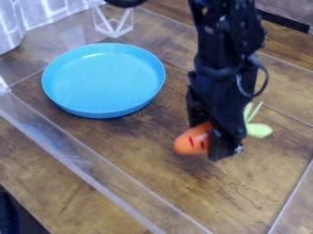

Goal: Remove the carrot from inside the blue tray and put it on the table

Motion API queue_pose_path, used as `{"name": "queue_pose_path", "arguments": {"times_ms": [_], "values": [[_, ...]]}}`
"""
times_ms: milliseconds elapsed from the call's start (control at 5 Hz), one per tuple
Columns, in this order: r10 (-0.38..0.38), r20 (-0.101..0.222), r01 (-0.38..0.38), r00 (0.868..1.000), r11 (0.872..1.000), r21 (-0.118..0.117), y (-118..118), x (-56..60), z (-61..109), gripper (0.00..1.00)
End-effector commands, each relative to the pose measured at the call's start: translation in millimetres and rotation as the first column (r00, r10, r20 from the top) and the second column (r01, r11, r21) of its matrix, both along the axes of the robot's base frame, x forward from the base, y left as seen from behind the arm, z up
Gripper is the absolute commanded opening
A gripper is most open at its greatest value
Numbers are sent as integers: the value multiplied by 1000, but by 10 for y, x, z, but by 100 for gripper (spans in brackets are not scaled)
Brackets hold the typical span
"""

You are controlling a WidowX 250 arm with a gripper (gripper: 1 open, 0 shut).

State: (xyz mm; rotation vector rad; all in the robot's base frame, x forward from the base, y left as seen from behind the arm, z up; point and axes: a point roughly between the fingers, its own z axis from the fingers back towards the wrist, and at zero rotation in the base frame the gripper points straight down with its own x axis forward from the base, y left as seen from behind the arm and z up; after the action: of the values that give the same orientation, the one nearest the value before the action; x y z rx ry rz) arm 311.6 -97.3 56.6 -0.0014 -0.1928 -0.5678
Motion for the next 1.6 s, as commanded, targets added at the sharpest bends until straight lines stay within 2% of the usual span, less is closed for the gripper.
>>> {"name": "queue_pose_path", "arguments": {"times_ms": [0,200,600,1400], "values": [[20,42,-20,999,1000,-18,-35,107,79,0],[73,58,-73,996,997,-10,77,295,249,0],[103,23,-103,994,995,-19,119,311,7,0],[189,-79,-190,979,982,1,281,164,-61,0]]}}
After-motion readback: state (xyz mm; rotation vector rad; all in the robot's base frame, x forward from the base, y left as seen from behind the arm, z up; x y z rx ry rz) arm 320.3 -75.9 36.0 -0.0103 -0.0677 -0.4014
